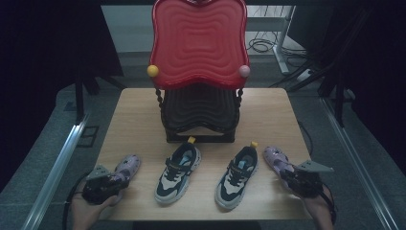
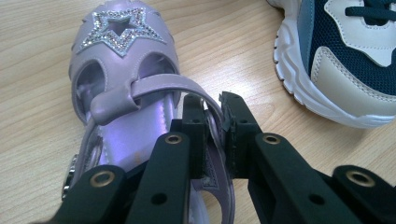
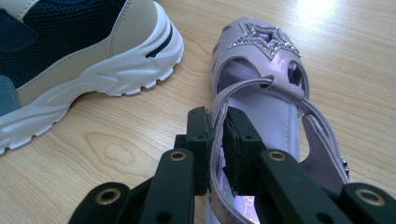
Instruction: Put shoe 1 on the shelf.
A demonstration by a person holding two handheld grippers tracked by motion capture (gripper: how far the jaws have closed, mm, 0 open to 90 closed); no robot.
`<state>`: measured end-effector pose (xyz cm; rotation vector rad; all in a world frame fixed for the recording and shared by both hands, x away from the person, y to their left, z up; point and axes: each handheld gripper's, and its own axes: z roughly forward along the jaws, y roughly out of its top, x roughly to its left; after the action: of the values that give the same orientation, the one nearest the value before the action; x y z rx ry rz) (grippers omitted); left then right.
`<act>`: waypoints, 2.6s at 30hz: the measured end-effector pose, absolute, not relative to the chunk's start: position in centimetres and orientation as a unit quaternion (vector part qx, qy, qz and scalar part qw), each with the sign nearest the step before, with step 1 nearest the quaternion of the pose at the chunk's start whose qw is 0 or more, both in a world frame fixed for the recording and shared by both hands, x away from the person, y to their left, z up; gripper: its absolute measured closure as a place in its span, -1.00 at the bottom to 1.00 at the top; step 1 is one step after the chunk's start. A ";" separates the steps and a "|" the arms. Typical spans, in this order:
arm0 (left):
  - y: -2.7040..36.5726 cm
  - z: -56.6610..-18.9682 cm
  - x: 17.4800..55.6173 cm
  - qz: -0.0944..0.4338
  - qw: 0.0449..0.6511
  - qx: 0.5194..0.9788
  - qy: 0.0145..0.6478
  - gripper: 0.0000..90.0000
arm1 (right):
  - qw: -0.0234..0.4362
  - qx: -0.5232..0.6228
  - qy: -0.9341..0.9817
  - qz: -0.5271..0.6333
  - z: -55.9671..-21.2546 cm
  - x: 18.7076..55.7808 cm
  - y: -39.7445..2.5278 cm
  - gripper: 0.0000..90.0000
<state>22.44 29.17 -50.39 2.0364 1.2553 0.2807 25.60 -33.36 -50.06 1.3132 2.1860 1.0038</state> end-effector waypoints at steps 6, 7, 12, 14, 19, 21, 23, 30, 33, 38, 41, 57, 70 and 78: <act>29.1 -50.4 22.5 0.110 0.359 0.790 0.485 0.80 | 0.200 0.468 0.784 0.357 -50.1 25.6 -33.2 0.78; 29.1 -50.4 22.5 0.110 0.359 0.790 0.485 0.80 | 0.200 0.467 0.784 0.357 -50.1 25.6 -33.1 0.78; 29.0 -50.4 22.5 0.112 0.360 0.790 0.484 0.80 | 0.204 0.468 0.783 0.355 -50.0 25.6 -33.2 0.79; 29.0 -50.4 22.4 0.115 0.360 0.788 0.486 0.80 | 0.206 0.469 0.782 0.355 -49.9 25.5 -33.2 0.80; 29.1 -50.3 22.4 0.118 0.362 0.786 0.486 0.81 | 0.210 0.470 0.781 0.353 -49.8 25.5 -33.1 0.80; 29.1 -50.3 22.4 0.120 0.362 0.787 0.485 0.81 | 0.212 0.470 0.781 0.353 -49.8 25.5 -33.2 0.80; 29.1 -50.3 22.4 0.120 0.363 0.787 0.485 0.81 | 0.214 0.471 0.780 0.353 -49.8 25.5 -33.2 0.80; 29.0 -50.3 22.4 0.121 0.363 0.786 0.485 0.80 | 0.214 0.470 0.780 0.352 -49.8 25.5 -33.1 0.80; 28.9 -50.4 22.5 0.119 0.364 0.787 0.484 0.80 | 0.214 0.470 0.780 0.353 -49.8 25.5 -33.1 0.80; 28.9 -50.4 22.5 0.121 0.364 0.786 0.485 0.80 | 0.214 0.469 0.781 0.352 -49.8 25.5 -33.0 0.80; 28.9 -50.3 22.4 0.124 0.363 0.786 0.485 0.80 | 0.218 0.470 0.780 0.352 -49.7 25.4 -33.0 0.80; 29.1 -49.8 22.2 0.144 0.373 0.769 0.499 0.85 | 0.226 0.446 0.776 0.384 -48.6 25.0 -32.0 0.85; 29.4 -49.4 22.0 0.153 0.387 0.759 0.500 0.89 | 0.230 0.447 0.769 0.395 -47.9 24.7 -32.2 0.86; 29.6 -48.9 21.9 0.157 0.406 0.749 0.499 0.90 | 0.239 0.450 0.760 0.403 -47.3 24.4 -32.6 0.86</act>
<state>21.86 29.59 -48.89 1.8898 1.2585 0.3961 24.41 -32.58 -47.29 1.2324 2.0825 1.1033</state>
